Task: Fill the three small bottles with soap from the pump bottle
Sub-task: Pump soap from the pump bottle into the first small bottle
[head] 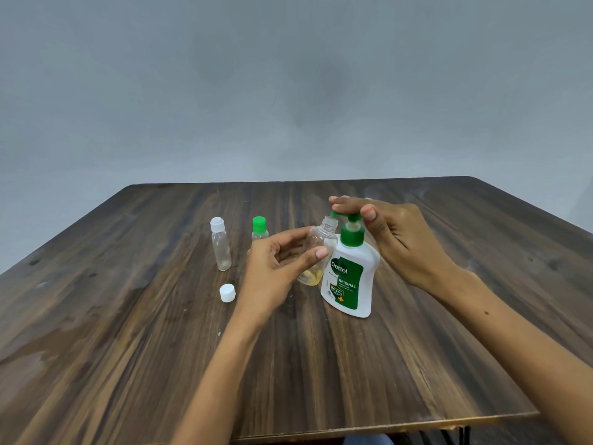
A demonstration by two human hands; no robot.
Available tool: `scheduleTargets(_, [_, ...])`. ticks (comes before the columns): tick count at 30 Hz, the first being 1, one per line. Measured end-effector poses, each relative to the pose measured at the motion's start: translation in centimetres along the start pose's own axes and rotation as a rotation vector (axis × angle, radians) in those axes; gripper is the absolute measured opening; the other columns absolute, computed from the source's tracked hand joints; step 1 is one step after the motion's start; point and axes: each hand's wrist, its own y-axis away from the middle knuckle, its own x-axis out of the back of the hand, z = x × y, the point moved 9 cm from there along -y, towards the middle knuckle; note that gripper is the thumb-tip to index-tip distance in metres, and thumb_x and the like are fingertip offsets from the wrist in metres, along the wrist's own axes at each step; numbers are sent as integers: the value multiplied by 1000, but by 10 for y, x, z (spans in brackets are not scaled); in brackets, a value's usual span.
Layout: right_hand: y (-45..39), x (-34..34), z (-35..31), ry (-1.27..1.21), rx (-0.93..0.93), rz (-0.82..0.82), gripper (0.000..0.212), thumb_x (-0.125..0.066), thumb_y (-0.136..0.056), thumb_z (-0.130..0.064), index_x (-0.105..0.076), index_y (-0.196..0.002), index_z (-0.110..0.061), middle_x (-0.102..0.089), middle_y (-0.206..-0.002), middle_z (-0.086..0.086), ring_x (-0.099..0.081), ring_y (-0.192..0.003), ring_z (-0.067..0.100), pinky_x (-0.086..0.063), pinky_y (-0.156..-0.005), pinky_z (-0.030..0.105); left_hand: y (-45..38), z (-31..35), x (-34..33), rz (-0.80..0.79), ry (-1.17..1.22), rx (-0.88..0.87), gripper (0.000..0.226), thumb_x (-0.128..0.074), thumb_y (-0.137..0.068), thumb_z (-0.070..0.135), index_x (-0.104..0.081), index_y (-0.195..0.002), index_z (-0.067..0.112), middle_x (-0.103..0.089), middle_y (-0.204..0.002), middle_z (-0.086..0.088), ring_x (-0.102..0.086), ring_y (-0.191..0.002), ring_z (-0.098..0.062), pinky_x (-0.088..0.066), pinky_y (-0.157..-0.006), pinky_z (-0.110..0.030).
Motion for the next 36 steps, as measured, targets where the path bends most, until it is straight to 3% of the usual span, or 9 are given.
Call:
scheduleTargets(16, [6, -5, 5, -32, -42, -8, 77, -22, -94, -69, -71, -113, -12, -68, -121, -2, -62, -116, 12, -54, -89, 46, 2, 3, -3, -7, 9, -5, 44, -76, -69, 22, -70, -111, 13, -76, -101, 1, -71, -99, -11, -55, -84, -20])
scheduleTargets(22, [3, -1, -2, -15, -6, -6, 75, -21, -96, -66, -68, -119, -12, -63, -128, -2, -55, -124, 8, -49, -99, 46, 3, 6, -3, -6, 30, -10, 39, -76, -68, 22, -70, -107, 18, -77, -98, 4, -71, -97, -10, -54, -81, -17])
scheduleTargets(27, [7, -5, 1, -1, -9, -9, 76, -22, -96, -65, -71, -113, -9, -67, -123, -2, -58, -121, 10, -52, -93, 44, 1, 7, -5, -7, 27, -19, 44, -76, -67, 22, -70, -110, 13, -77, -99, 3, -72, -97, -11, -54, -82, -18])
scheduleTargets(33, [5, -3, -5, 150, 48, -68, 73, -15, -97, -64, -58, -133, -17, -57, -137, -3, -48, -130, 8, -43, -107, 37, 0, 4, -4, 6, -1, -22, 44, -77, -67, 25, -70, -109, 16, -77, -100, 2, -71, -99, -13, -56, -85, -23])
scheduleTargets(36, [6, -5, -6, 186, 69, -103, 73, -13, -98, -64, -57, -133, -17, -54, -139, -5, -45, -133, 5, -40, -109, 35, 0, 2, -2, 16, -13, -17, 47, -77, -68, 26, -70, -113, 12, -76, -102, 0, -71, -100, -14, -56, -89, -28])
